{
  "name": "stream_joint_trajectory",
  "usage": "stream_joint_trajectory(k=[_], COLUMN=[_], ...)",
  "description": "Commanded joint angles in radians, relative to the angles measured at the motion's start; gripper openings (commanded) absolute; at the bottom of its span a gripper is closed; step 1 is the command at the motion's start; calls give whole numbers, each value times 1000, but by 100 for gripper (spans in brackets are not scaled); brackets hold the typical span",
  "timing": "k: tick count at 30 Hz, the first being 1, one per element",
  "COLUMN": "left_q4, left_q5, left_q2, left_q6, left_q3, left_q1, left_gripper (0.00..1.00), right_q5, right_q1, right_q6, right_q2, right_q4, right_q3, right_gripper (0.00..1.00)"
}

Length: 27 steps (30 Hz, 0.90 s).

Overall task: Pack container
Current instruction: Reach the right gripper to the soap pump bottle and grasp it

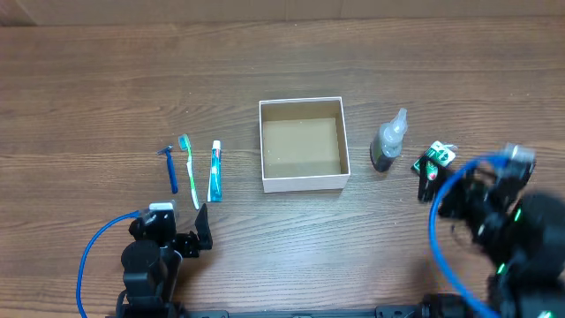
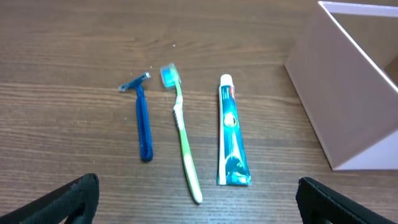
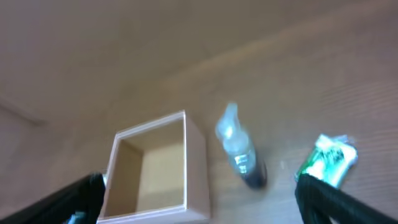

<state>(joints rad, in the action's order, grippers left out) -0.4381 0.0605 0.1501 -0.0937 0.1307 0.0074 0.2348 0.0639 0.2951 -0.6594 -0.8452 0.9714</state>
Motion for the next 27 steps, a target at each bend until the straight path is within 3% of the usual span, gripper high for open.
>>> stream_joint_trajectory(k=[1,4,9,14,20,27], left_q4=[2,2,2,2,2,1], left_q5=[15,15,15,15,15,15], left_q2=[-11,-11,-11,-11,-11,-11], left_q6=[12,12,12,11,11,11], left_q3=[-5,-5,-5,-5,-5,-5], left_q1=[6,6,6,6,6,6], left_gripper=[100,100,100,100,100,100], right_q5=[97,97,79,-121,-287,-285], right_q1=[-4,-4,-9,-108,-207,-206], right_q6=[-15,-53,-64,-56,17,24], right_q2=[-241,-394,-632,-854,-985,-1073], right_q4=[-115,-167,-197,-223,-212,-186], right_q3=[281,407,438,438,437,437], right_gripper=[100,100,100,97,97,78])
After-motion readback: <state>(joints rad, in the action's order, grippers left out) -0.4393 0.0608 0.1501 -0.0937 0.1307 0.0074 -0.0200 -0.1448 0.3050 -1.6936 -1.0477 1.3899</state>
